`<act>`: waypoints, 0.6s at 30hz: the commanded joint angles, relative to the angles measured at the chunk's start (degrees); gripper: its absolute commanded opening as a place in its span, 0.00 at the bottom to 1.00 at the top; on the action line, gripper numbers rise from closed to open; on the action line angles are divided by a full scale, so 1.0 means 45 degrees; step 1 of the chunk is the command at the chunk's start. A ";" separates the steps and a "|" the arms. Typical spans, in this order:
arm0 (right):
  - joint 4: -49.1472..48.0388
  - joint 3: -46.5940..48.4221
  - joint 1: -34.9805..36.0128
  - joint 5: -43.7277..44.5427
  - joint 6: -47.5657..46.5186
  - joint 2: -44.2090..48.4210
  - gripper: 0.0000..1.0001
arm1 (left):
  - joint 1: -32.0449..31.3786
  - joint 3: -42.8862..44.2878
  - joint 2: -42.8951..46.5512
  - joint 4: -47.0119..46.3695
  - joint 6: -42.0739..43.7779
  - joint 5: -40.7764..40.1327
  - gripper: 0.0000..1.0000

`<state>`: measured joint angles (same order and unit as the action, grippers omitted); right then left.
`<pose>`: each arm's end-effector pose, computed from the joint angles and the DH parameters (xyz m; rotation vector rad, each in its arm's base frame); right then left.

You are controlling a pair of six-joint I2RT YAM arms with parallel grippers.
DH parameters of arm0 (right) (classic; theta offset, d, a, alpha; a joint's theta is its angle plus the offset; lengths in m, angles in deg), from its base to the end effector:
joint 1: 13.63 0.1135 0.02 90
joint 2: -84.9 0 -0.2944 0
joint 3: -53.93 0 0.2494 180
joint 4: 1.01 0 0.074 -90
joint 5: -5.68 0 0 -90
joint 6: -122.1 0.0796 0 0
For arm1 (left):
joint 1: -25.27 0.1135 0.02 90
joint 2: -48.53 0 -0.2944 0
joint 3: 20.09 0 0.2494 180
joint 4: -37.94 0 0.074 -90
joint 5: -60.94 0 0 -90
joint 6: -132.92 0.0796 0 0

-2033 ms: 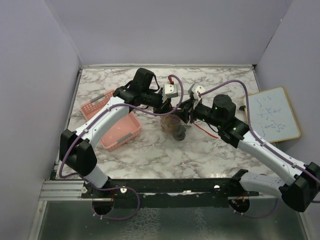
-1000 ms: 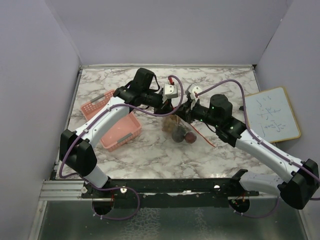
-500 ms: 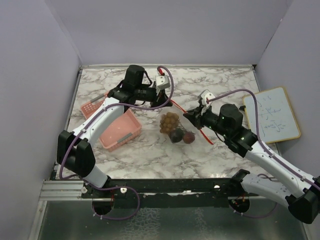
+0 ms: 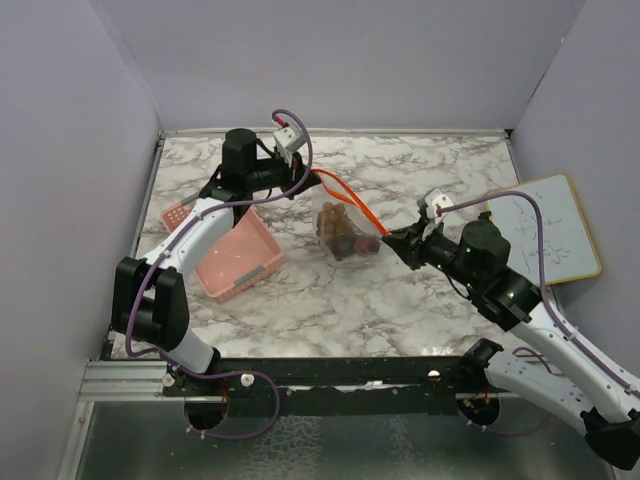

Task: Open the zip-top bag and remove the fake food

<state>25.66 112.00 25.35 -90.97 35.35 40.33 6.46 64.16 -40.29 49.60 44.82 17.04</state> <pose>0.1511 0.1341 0.3435 -0.6458 1.7271 0.6260 0.3475 -0.1789 0.3519 0.8789 1.6486 -0.9454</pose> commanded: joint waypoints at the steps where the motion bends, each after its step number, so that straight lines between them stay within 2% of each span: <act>1: 0.0863 0.0092 -0.0021 -0.0287 0.0357 0.0944 0.01 | 0.0916 0.0242 -0.0273 -0.2343 -0.1452 -0.3199 0.00; 5: 0.1027 -0.0070 -0.0010 -0.0492 0.0493 0.1259 0.01 | 0.1114 0.0622 -0.0517 -0.2475 -0.2197 -0.4500 0.00; 9: 0.1111 -0.0216 -0.0010 -0.0511 0.0566 0.1351 0.02 | 0.1211 0.0369 -0.0653 -0.3322 -0.2750 -0.3803 0.00; 10: 0.1096 -0.0227 -0.0012 -0.0530 0.0582 0.1351 0.06 | 0.1218 0.0210 -0.0612 -0.3611 -0.2831 -0.3491 0.00; 12: 0.1041 -0.0140 -0.0001 -0.0571 0.0604 0.1329 0.28 | 0.1211 -0.0269 -0.0453 -0.4497 -0.3082 -0.2442 0.00; 14: 0.1009 0.0104 0.0006 -0.0452 0.0603 0.1238 0.41 | 0.1211 -0.0741 -0.0356 -0.5624 -0.3543 -0.0497 0.00; 16: 0.0953 0.0391 -0.0010 -0.0188 0.0633 0.1148 0.45 | 0.1201 -0.1012 -0.0428 -0.6557 -0.4105 0.1414 0.00; 18: 0.0803 0.0591 -0.0010 -0.0022 0.0693 0.1024 0.47 | 0.1172 -0.1409 -0.0465 -0.7375 -0.4631 0.2570 0.00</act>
<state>29.27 111.67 25.26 -91.58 37.79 45.11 11.51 60.36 -42.17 29.62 29.30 16.00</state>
